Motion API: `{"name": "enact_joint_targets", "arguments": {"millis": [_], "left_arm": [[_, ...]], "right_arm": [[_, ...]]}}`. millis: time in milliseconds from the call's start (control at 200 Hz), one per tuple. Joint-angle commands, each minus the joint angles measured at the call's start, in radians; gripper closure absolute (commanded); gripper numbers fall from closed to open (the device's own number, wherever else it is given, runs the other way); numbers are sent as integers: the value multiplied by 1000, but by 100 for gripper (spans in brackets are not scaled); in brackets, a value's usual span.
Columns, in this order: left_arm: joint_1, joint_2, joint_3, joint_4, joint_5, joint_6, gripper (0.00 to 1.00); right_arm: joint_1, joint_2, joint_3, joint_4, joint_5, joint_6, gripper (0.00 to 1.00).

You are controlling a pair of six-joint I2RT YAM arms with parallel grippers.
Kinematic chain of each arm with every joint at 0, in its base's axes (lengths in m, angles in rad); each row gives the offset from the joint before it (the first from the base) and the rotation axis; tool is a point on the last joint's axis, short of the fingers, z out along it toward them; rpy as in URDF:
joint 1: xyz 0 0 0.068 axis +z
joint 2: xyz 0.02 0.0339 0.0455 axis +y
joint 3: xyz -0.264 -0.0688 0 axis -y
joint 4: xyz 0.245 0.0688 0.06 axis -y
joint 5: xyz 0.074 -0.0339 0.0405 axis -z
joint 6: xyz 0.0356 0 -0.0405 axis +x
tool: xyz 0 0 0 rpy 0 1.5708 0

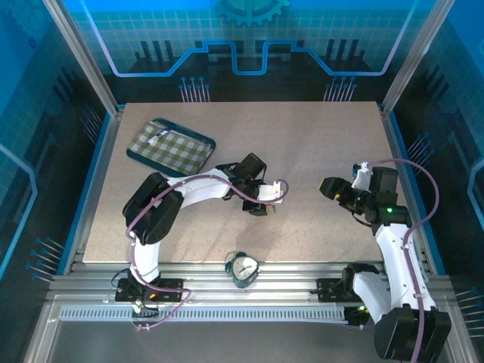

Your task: Remove the keys from the keyring

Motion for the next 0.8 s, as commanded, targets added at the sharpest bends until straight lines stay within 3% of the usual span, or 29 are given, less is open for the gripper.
{"name": "enact_joint_targets", "arguments": {"millis": [0,310,670,795], "left_arm": [[-6,35,39,20,-12,32,51],[-8,91,76,23,-56,25,66],[-8,110,76,24,-79,29,67],[-8,123,97,-2,-85,28,77]], "right_arm": [[9,-8,-5,-29,-14,-19,28],[8,-12,0,-30,-23,-20,28],[7,-12,0,-22,-39,-16,28],[7,-17,2,-24,-41,-15,28]]}}
